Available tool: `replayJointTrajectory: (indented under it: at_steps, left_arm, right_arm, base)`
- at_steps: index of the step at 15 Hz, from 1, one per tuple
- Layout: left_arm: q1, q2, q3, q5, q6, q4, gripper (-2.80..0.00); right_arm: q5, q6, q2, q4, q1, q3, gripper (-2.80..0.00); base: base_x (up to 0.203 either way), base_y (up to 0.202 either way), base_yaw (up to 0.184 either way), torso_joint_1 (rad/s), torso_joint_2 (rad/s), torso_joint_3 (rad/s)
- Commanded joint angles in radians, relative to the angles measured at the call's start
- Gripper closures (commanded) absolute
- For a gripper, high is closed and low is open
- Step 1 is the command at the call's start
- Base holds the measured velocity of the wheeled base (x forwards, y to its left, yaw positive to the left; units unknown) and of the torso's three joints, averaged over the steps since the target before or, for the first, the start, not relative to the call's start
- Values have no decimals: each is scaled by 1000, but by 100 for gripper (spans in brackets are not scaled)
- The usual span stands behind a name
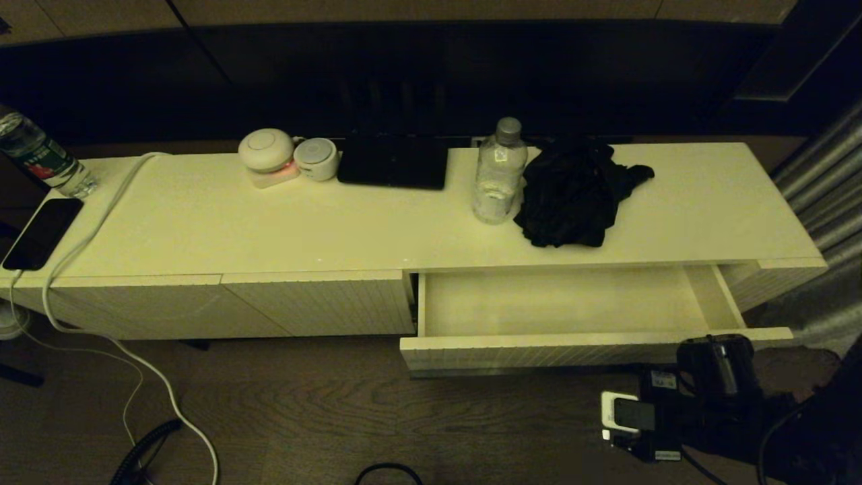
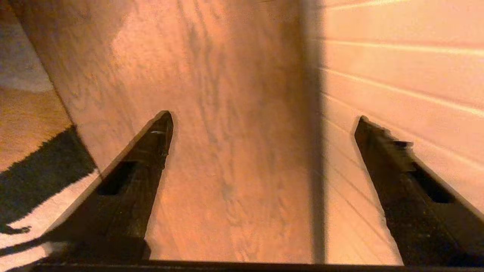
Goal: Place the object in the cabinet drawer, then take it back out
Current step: Open the drawer
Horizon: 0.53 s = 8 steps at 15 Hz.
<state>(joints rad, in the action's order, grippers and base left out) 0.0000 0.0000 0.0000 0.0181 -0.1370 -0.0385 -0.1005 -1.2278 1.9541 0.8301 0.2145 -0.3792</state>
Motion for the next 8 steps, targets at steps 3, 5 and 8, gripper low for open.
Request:
replayJointTrajectory:
  at_steps: [3,5,8]
  left_arm:
    - [0,-2,0,0,-1,-1,0]
    - [0,-2,0,0,-1,-1,0]
    - [0,-2,0,0,-1,-1,0]
  right_arm:
    - [7,-11,-325,-165,-6,20,0]
    - [67,-8,-413,-280,-17,-1,0]
    - [136,-6,-496,-547,-18,-128,0]
  base:
    - [0,0,0,0,0,0]
    - [0,0,0,0,0,0]
    - [0,0,0,0,0,0]
